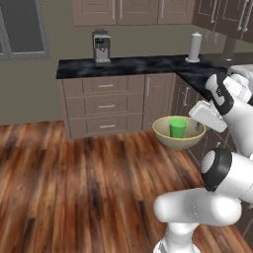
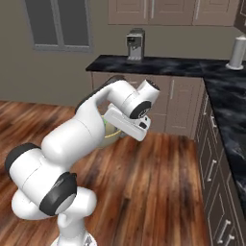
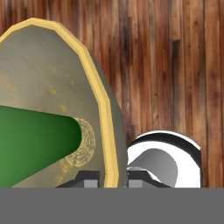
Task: Place the cup inside the bowl on the dining table and move the bowl to any counter.
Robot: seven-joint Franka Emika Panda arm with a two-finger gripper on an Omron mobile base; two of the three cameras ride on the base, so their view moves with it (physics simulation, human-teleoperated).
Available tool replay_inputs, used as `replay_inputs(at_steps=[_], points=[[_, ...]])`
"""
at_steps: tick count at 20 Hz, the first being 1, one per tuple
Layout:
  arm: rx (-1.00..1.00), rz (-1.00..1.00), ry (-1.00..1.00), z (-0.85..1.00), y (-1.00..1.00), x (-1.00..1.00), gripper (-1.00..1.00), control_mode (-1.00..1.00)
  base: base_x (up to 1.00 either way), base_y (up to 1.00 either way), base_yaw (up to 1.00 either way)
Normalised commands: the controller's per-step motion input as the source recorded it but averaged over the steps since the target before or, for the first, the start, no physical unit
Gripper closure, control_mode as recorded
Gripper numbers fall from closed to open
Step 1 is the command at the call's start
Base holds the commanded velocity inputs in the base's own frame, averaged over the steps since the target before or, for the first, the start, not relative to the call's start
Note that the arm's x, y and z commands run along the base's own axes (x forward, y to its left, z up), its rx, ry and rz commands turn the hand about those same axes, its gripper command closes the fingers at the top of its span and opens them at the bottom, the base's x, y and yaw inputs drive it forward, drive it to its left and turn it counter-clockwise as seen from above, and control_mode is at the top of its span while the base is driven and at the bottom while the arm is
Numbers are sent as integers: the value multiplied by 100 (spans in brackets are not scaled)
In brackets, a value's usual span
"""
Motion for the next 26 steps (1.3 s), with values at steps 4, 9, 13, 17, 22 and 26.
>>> replay_inputs(at_steps=[4, 9, 13, 17, 22, 26], points=[[0, 0, 0, 0, 0, 0, 100, 100, 61, -43, 0], [0, 0, 0, 0, 0, 0, 100, 100, 71, -26, 0], [0, 0, 0, 0, 0, 0, 100, 100, 77, -23, 0], [0, 0, 0, 0, 0, 0, 100, 100, 86, -10, 0], [0, 0, 0, 0, 0, 0, 100, 100, 85, -22, 0], [0, 0, 0, 0, 0, 0, 100, 100, 78, -30, 0]])
